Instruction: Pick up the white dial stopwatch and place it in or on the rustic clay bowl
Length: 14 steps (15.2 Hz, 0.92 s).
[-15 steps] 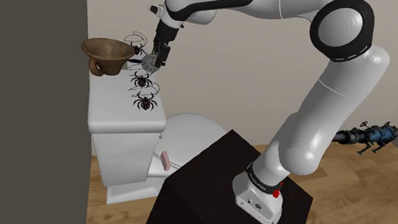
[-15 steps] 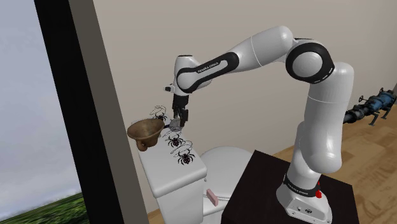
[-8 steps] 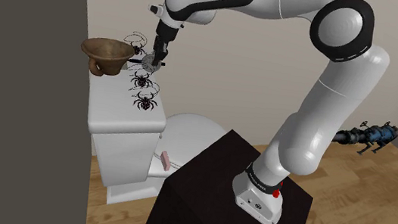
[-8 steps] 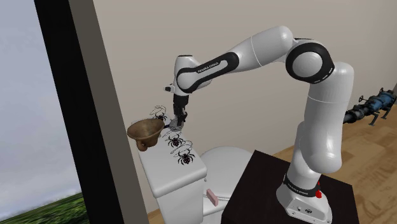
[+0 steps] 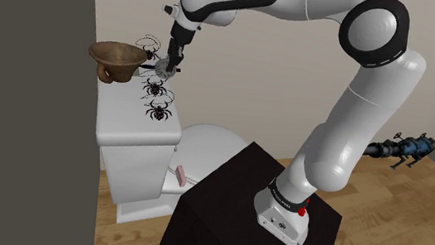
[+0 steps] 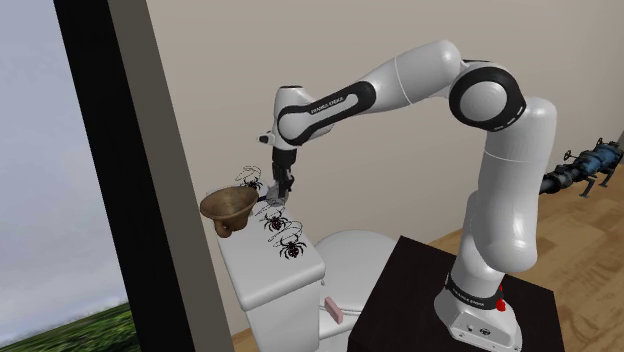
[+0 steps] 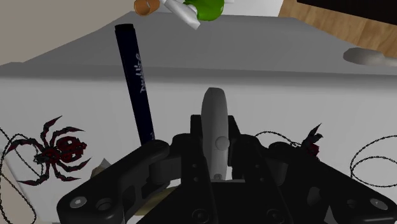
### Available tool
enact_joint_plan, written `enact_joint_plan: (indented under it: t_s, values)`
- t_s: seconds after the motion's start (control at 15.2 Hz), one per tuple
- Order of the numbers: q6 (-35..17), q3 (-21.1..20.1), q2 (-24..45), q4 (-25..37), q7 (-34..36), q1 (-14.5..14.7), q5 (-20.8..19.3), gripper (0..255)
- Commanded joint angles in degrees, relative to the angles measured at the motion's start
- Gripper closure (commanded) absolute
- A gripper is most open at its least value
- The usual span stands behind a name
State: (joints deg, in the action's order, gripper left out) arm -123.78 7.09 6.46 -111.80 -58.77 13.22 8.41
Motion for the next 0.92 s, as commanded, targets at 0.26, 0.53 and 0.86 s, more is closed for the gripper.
enact_joint_plan:
  t_s: [0.26,0.53,0.86]
  values:
    - [4.0,0.1,-1.3,2.7,0.6,0.0,-0.5,255]
    - [6.9,0.1,-2.0,5.0,1.1,0.0,-0.8,255]
    - [10.6,0.2,-2.6,8.1,1.5,0.0,-1.1,255]
